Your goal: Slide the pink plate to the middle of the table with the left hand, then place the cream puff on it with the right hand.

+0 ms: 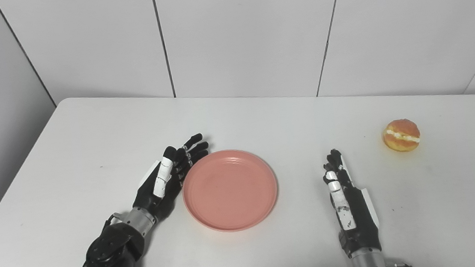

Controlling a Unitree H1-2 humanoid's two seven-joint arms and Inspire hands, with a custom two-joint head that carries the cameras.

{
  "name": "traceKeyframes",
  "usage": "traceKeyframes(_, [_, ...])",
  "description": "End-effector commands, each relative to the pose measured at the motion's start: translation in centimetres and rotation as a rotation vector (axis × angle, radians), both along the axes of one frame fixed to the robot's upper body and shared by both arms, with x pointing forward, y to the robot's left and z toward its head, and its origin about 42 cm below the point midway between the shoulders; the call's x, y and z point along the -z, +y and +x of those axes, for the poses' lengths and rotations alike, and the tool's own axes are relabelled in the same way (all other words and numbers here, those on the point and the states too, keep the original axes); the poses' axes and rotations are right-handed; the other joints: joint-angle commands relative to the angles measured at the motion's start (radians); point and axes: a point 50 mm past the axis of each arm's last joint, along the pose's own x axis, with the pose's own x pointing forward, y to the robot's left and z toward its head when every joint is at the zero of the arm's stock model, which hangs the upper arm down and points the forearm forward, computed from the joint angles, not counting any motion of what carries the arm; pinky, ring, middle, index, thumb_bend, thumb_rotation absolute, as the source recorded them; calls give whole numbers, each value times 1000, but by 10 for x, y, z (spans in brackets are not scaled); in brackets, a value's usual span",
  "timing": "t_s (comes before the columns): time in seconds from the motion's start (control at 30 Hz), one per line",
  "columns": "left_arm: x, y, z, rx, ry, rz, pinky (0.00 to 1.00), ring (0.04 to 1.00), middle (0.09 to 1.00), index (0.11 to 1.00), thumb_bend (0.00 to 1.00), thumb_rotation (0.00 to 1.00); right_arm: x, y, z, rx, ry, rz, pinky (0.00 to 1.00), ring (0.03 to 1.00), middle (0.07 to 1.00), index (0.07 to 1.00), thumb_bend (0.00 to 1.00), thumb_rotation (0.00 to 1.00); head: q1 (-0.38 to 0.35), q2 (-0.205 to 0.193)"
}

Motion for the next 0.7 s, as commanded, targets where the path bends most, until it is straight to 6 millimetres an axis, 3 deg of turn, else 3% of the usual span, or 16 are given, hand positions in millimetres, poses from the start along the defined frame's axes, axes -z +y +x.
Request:
traceKeyframes(0.0, [1,-13,-6,34,-5,17,942,942,932,915,893,1000,-17,2,7,-4,-65,15,1000,1000,1000,1000,623,868,0,0])
traceKeyframes(0.47, [9,-40,-29,-14,-21,-34,1000,972,961,967,869,1000,-20,0,9,5,-72,11,1000,1000,1000,1000,636,886,-13,3])
traceKeyframes(0.67, [12,-42,-36,-17,0,-28,1000,989,973,973,853,1000,-19,1,10,3,-67,3,1000,1000,1000,1000,646,888,-37,4])
